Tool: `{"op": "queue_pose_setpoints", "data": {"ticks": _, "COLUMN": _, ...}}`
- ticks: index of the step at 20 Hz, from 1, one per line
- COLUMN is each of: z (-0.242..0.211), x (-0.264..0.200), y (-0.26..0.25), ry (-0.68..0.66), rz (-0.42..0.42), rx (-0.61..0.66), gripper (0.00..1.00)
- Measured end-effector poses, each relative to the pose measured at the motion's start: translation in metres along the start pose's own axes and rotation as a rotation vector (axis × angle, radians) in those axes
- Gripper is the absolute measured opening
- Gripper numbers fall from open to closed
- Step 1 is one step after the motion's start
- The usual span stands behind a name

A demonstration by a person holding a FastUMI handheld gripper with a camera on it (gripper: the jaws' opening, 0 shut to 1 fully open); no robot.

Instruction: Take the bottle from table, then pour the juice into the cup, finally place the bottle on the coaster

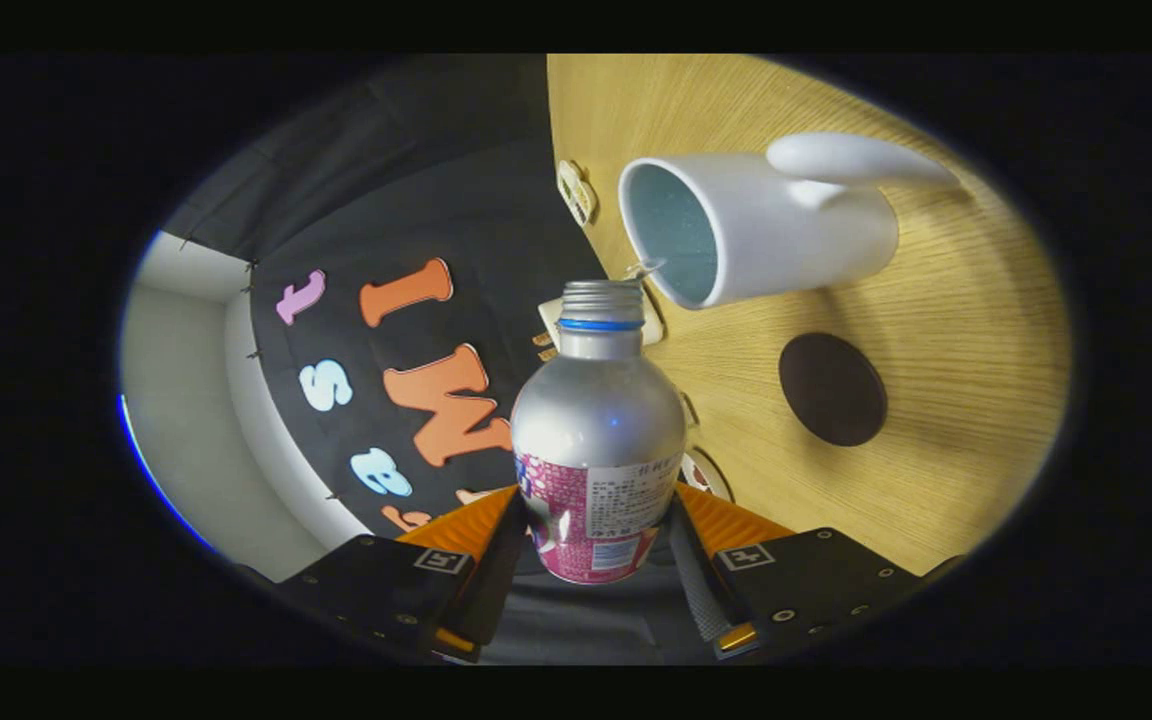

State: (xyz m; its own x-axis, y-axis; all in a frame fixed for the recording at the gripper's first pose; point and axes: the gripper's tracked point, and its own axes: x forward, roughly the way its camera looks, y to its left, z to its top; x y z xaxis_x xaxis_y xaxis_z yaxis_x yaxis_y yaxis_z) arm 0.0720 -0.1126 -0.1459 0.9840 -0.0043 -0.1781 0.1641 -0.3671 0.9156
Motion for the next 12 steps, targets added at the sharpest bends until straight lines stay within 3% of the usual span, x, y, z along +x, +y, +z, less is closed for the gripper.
{"op": "queue_pose_setpoints", "data": {"ticks": 12, "z": -0.002, "x": 0.002, "y": 0.019, "ry": 0.019, "rz": 0.027, "rx": 0.096, "gripper": 0.74}}
